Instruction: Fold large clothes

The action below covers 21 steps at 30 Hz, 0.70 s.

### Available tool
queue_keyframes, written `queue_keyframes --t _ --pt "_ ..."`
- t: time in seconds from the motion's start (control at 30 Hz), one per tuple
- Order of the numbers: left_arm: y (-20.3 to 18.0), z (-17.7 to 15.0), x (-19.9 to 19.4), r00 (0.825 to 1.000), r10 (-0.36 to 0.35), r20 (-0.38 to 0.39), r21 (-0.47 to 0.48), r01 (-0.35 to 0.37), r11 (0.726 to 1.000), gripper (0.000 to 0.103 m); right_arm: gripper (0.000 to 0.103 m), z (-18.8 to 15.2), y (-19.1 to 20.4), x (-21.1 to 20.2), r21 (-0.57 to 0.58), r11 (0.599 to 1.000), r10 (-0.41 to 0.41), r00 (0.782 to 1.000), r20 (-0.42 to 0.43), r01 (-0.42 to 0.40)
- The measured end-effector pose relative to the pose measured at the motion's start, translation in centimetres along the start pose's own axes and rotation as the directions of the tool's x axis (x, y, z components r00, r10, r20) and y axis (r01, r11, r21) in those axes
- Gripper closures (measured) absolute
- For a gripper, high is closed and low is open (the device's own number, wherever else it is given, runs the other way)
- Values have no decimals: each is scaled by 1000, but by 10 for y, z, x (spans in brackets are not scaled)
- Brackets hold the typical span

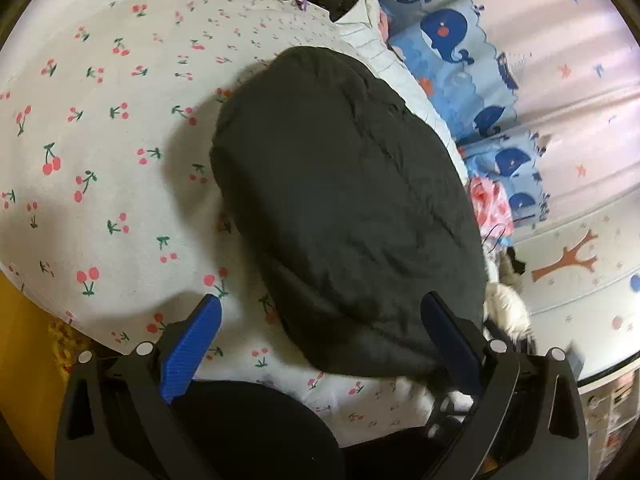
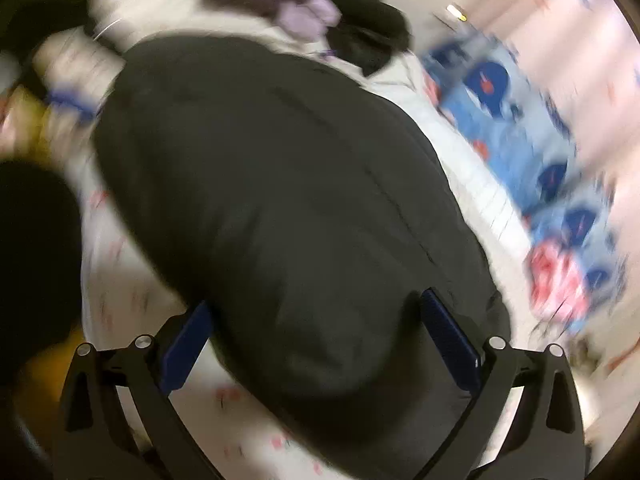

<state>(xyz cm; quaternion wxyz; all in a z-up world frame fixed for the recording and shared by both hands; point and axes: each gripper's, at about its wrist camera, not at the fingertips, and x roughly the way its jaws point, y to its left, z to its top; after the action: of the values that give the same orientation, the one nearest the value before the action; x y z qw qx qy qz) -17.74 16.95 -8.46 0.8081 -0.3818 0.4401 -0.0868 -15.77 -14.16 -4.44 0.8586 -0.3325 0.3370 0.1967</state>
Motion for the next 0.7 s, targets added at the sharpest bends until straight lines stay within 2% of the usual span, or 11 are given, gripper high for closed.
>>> queue_keyframes --t 0.03,0.07,0.1,0.17,0.23,0.33,0.47,0.53,0.6,0.67,0.7 --pt "-1 -1 0 1000 10 2 13 -10 1000 8 7 4 -20 5 146 987 69 998 12 -70" --pt "-3 -2 0 1000 23 3 28 -23 999 8 7 4 -40 5 259 957 123 992 35 -128" --pt "-5 -4 2 999 32 1 40 -32 999 8 7 0 -63 6 383 903 181 981 71 -195" --pt "-3 -2 5 1000 6 -15 29 -6 1000 8 7 -5 -83 7 485 836 231 966 112 -256" --pt "2 0 11 997 -62 -48 -17 62 998 8 7 -5 -90 5 508 815 252 960 120 -277" --pt "9 6 25 984 -156 -81 -122 146 982 7 7 -5 -87 0 509 815 258 960 111 -278" --pt "6 19 39 973 -221 -68 -193 205 960 7 7 -2 -83 0 534 790 284 952 116 -301" --pt "-7 20 35 958 -283 -49 -210 267 941 7 7 -8 -62 -10 538 787 286 951 115 -302" --pt "-28 24 30 964 -267 -21 -131 262 956 7 7 -13 -62 -12 536 785 296 948 117 -311" --pt "-24 28 32 955 -295 -13 -184 288 940 7 7 -24 -61 -23 541 778 307 944 118 -320" --pt "-16 30 34 951 -310 -10 -232 299 926 7 7 -28 -63 -30 553 760 325 936 133 -342"
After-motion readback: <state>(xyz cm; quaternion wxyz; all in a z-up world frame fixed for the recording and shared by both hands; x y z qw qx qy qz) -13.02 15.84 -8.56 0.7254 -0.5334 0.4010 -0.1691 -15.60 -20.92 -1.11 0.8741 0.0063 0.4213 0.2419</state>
